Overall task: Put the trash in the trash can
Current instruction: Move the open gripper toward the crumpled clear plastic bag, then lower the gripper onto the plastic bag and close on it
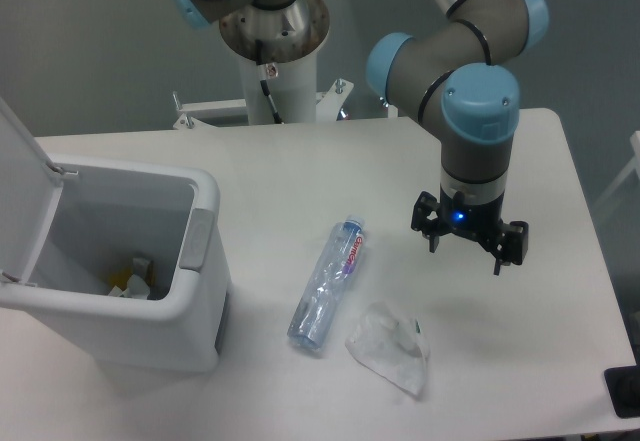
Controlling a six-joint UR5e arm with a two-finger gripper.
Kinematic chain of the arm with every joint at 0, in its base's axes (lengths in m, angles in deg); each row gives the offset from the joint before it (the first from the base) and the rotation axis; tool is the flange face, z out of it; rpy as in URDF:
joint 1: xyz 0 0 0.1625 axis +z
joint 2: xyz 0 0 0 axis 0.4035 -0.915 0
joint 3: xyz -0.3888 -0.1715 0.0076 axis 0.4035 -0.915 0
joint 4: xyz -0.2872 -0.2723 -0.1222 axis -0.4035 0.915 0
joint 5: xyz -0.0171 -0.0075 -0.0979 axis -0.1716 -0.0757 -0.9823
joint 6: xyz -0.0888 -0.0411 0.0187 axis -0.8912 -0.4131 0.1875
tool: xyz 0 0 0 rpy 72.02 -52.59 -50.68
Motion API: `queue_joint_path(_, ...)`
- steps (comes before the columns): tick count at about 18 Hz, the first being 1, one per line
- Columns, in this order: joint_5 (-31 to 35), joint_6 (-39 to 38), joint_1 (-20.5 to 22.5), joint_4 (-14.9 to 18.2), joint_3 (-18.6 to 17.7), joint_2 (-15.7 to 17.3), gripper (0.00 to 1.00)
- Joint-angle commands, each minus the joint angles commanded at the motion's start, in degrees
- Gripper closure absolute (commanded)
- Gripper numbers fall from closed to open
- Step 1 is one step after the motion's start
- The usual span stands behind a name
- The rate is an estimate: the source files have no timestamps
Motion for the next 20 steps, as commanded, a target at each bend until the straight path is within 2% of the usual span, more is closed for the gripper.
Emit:
queue_joint_path(7, -0.53, -1.40, 0.00, -0.26, -0.18, 0.00, 0.00)
queue_joint_path(9, -0.62, -2.37, -0.17, -2.80, -1.66, -0.17, 0.00)
queue_joint_path(12, -1.58, -5.96, -1.31, -9.39, -5.96, -0.09, 0.00)
queue_joint_path(14, -1.58, -8.78, -2.54, -9.84, -6.85, -0.61, 0.00)
queue_joint_path(20, -1.49, -12.91, -6.15, -9.93, -6.59, -4.56, 0.00)
